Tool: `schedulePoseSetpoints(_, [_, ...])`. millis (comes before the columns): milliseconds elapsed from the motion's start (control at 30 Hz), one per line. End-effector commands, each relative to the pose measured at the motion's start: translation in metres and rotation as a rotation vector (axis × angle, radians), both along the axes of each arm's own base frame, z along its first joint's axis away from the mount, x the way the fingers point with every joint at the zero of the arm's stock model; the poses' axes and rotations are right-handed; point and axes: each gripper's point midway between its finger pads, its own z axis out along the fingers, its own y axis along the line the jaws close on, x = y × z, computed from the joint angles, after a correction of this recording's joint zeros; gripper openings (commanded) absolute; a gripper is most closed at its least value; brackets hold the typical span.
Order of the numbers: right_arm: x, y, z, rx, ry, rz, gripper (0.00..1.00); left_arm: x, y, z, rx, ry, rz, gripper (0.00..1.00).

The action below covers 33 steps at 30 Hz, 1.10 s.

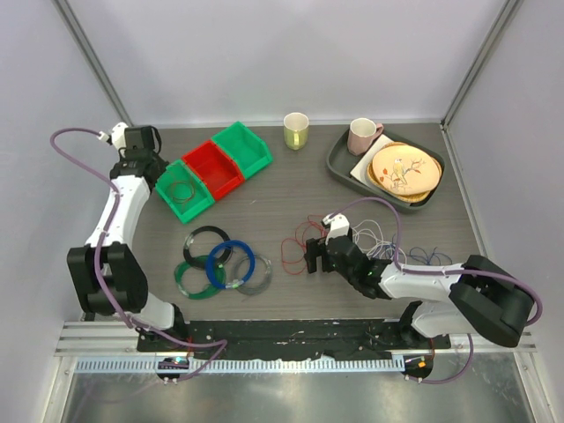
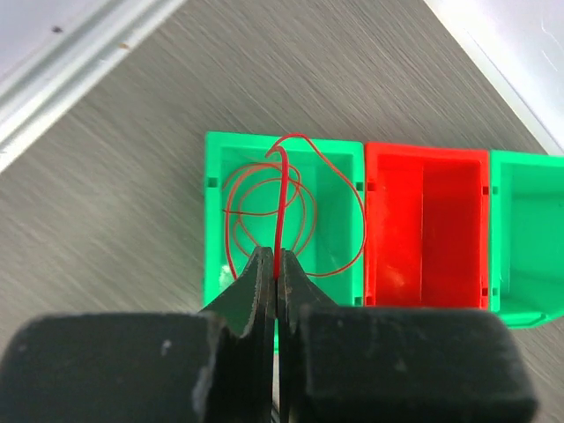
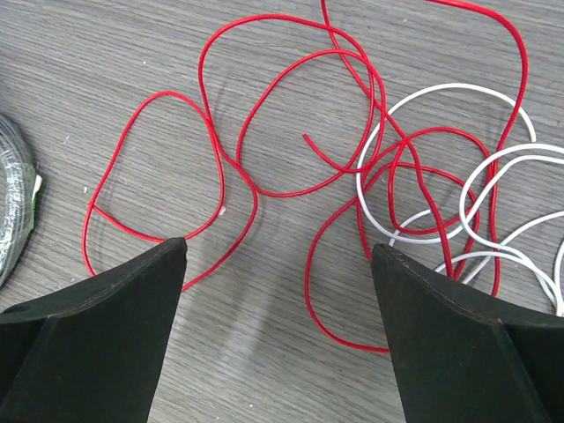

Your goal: Untangle the cables

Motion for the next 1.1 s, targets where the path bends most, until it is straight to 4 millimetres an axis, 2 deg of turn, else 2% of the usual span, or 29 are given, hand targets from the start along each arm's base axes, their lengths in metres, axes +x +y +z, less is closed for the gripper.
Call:
schedulePoseSetpoints(0, [0.011, 0.006, 0.012, 0.033, -0.041, -0.025, 0.91, 0.029, -0.020, -0.006, -0.086, -0.043, -0.090, 0.00])
schedulePoseSetpoints(133, [0.010, 0.002, 0.009, 0.027, -0.041, -0.036, 0.91, 0.032, -0.024, -0.031, -0.113, 0.024, -0.097, 0.00])
schedulePoseSetpoints(333, [0.008, 0.002, 0.008, 0.036, -0.037, -0.031, 0.91, 0.034, -0.023, -0.049, -0.120, 0.101, -0.089, 0.00])
schedulePoseSetpoints(367, [0.008, 0.003, 0.009, 0.040, -0.040, -0.033, 0.91, 0.035, -0.023, -0.058, -0.125, 0.127, -0.086, 0.00])
schedulePoseSetpoints(600, [0.007, 0.003, 0.009, 0.040, -0.037, -0.029, 0.91, 0.039, -0.029, -0.065, -0.154, 0.186, -0.109, 0.00])
schedulePoseSetpoints(667, [0.007, 0.003, 0.009, 0.038, -0.036, -0.027, 0.91, 0.040, -0.032, -0.063, -0.160, 0.179, -0.128, 0.06])
schedulePoseSetpoints(767, [0.008, 0.004, 0.011, 0.042, -0.037, -0.026, 0.91, 0.038, -0.036, -0.054, -0.165, 0.156, -0.155, 0.24])
schedulePoseSetpoints(800, [0.008, 0.004, 0.012, 0.044, -0.039, -0.025, 0.91, 0.036, -0.036, -0.049, -0.163, 0.136, -0.158, 0.34])
schedulePoseSetpoints(900, [0.008, 0.004, 0.013, 0.044, -0.039, -0.025, 0.91, 0.032, -0.039, -0.037, -0.159, 0.100, -0.177, 0.49])
schedulePoseSetpoints(967, [0.007, 0.004, 0.013, 0.045, -0.038, -0.023, 0.91, 0.030, -0.041, -0.032, -0.158, 0.086, -0.194, 0.54])
schedulePoseSetpoints(1000, [0.008, 0.004, 0.013, 0.042, -0.037, -0.024, 0.91, 0.029, -0.041, -0.031, -0.155, 0.081, -0.198, 0.62])
schedulePoseSetpoints(1067, [0.008, 0.004, 0.012, 0.043, -0.035, -0.025, 0.91, 0.026, -0.042, -0.025, -0.150, 0.066, -0.209, 0.68])
